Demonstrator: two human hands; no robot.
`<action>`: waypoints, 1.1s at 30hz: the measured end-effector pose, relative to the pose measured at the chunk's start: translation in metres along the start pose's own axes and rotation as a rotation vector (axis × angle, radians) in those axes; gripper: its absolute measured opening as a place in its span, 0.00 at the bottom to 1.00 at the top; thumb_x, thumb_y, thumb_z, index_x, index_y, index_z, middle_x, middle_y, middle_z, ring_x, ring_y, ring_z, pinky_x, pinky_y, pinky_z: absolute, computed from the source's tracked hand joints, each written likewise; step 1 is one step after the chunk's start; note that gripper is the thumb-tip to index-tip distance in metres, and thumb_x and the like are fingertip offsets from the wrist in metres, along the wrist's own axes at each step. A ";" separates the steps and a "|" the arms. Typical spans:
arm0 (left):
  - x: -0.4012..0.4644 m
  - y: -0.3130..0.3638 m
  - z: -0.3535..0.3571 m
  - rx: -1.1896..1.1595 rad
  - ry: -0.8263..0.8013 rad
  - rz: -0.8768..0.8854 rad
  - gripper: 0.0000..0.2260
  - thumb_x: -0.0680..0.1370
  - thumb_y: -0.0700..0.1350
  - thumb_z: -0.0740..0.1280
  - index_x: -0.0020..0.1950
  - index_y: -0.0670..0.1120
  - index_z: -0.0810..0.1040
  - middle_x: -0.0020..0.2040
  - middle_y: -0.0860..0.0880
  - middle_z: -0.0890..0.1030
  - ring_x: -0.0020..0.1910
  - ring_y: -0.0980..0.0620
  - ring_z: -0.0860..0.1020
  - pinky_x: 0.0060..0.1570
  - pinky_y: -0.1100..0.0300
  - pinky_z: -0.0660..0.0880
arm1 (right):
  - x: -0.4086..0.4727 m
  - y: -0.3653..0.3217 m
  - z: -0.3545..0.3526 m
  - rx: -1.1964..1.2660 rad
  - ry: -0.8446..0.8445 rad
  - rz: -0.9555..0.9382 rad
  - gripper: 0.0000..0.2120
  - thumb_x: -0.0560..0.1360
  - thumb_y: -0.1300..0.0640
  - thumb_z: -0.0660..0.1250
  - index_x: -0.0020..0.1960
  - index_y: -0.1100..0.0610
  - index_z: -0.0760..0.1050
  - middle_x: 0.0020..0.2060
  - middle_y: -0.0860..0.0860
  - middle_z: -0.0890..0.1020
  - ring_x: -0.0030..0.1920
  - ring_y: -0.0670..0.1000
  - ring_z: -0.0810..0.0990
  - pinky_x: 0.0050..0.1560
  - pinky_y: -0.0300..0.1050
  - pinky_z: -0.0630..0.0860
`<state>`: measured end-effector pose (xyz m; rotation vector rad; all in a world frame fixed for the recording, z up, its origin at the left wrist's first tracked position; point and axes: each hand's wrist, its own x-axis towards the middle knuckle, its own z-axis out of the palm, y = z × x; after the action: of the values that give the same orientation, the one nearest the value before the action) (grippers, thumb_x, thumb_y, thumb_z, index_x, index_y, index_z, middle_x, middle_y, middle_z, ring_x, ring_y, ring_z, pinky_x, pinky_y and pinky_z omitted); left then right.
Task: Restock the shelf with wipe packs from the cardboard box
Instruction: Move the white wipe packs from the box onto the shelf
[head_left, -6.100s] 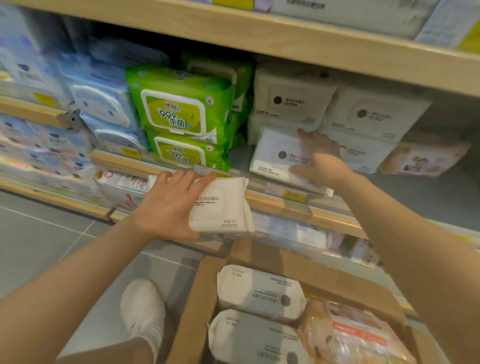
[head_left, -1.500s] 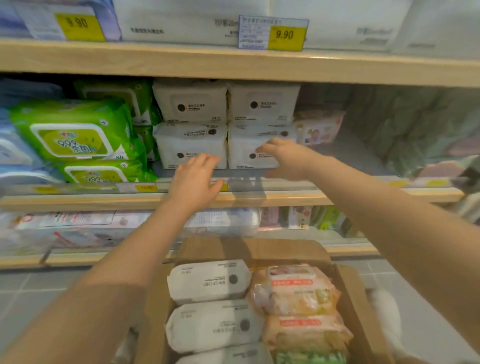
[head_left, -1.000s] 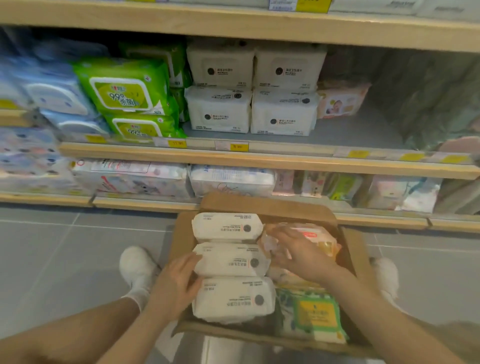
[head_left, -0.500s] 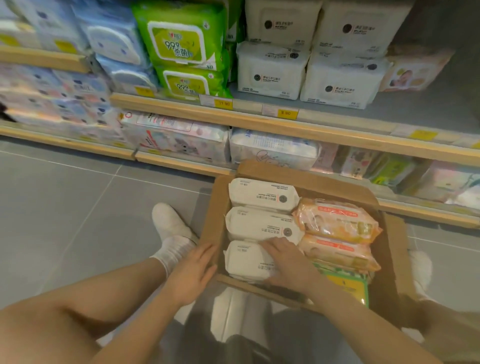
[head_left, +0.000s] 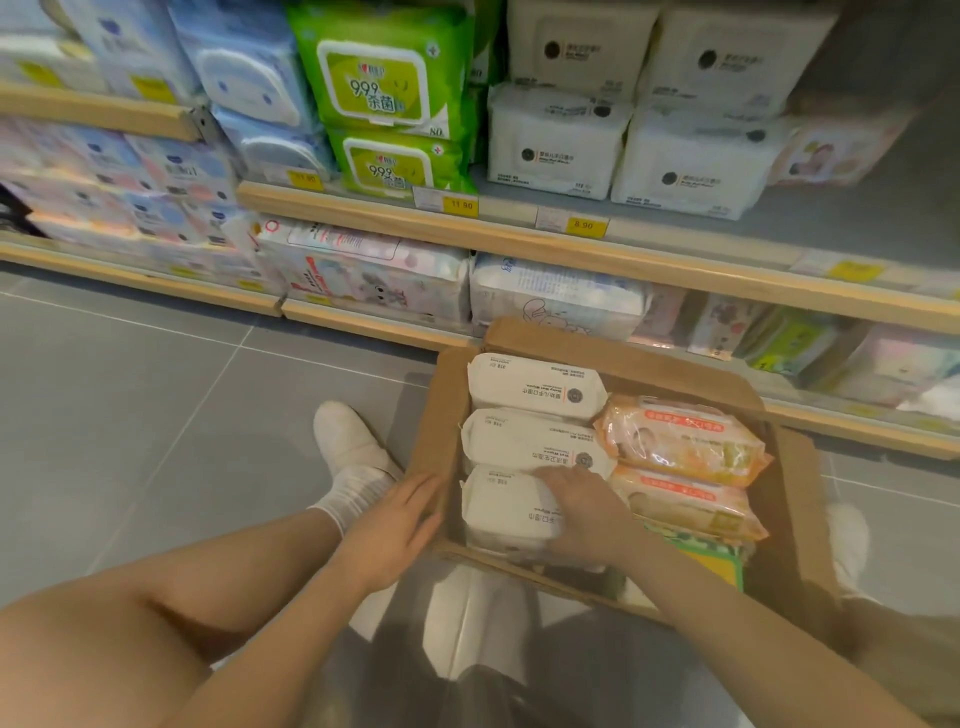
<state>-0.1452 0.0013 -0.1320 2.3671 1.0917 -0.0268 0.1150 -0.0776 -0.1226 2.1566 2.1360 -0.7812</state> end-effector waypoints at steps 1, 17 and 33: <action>0.002 0.001 -0.004 -0.009 0.015 -0.013 0.27 0.79 0.60 0.47 0.75 0.48 0.58 0.74 0.50 0.63 0.71 0.53 0.62 0.67 0.68 0.53 | -0.006 0.000 -0.012 0.009 -0.002 0.005 0.43 0.65 0.41 0.74 0.73 0.50 0.57 0.66 0.49 0.69 0.63 0.51 0.67 0.61 0.41 0.63; 0.138 0.090 0.003 0.393 -0.149 0.254 0.39 0.71 0.62 0.67 0.76 0.51 0.54 0.72 0.49 0.62 0.71 0.49 0.61 0.67 0.53 0.59 | -0.107 0.092 -0.125 0.116 0.356 0.364 0.43 0.62 0.50 0.78 0.71 0.52 0.61 0.63 0.52 0.71 0.61 0.53 0.66 0.54 0.44 0.64; 0.142 0.099 -0.003 0.576 -0.166 0.321 0.41 0.67 0.66 0.65 0.74 0.50 0.56 0.65 0.49 0.68 0.64 0.48 0.65 0.59 0.49 0.66 | -0.113 0.109 -0.119 0.202 0.336 0.403 0.44 0.61 0.53 0.78 0.72 0.51 0.61 0.65 0.50 0.71 0.61 0.52 0.66 0.55 0.46 0.66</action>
<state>0.0203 0.0494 -0.1176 2.9585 0.6710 -0.4703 0.2642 -0.1503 -0.0154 2.8729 1.6928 -0.6602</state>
